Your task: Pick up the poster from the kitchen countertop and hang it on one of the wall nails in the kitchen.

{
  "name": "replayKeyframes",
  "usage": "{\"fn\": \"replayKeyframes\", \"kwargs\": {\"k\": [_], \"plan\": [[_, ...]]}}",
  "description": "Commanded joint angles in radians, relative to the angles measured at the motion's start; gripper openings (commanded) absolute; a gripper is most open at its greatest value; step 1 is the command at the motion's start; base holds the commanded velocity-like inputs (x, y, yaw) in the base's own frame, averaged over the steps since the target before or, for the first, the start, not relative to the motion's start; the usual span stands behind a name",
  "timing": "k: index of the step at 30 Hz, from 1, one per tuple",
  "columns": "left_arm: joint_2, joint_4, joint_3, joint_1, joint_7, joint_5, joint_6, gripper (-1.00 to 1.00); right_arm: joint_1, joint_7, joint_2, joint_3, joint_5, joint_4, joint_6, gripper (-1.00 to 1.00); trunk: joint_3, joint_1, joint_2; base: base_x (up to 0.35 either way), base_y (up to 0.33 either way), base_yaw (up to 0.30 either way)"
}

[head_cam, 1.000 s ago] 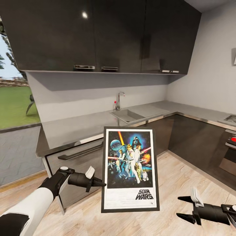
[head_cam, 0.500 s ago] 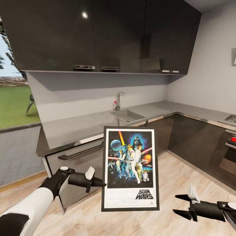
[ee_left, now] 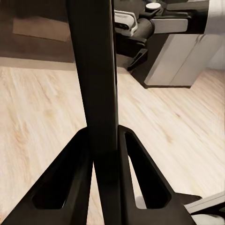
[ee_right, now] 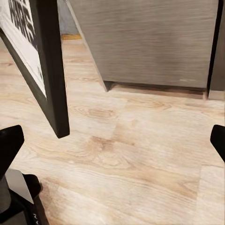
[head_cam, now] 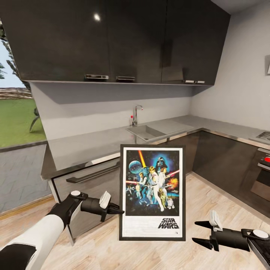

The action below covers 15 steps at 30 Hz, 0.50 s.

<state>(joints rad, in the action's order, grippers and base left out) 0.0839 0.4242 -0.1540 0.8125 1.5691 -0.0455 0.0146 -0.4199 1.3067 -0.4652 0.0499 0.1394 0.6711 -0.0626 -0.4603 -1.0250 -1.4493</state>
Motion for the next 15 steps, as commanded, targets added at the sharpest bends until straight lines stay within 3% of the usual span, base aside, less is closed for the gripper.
{"fn": "replayKeyframes", "kwargs": {"k": [1, 9, 15], "plan": [[-0.002, 0.001, -0.003, 0.001, 0.002, -0.002, 0.007, -1.00, -0.001, 0.000, 0.000, 0.005, 0.006, -0.001, -0.006, 1.00, -0.001, 0.000, -0.001, 0.000, 0.000, 0.000], [-0.016, 0.003, -0.059, 0.001, 0.002, -0.002, 0.024, -1.00, -0.004, -0.001, 0.011, 0.005, 0.002, -0.002, -0.006, 1.00, -0.001, 0.000, -0.001, 0.000, 0.000, 0.000], [-0.018, 0.003, -0.068, 0.001, 0.002, -0.002, 0.057, -1.00, -0.005, -0.001, 0.015, 0.005, 0.002, -0.002, -0.008, 1.00, -0.001, 0.000, -0.001, 0.000, 0.000, 0.000]]}}
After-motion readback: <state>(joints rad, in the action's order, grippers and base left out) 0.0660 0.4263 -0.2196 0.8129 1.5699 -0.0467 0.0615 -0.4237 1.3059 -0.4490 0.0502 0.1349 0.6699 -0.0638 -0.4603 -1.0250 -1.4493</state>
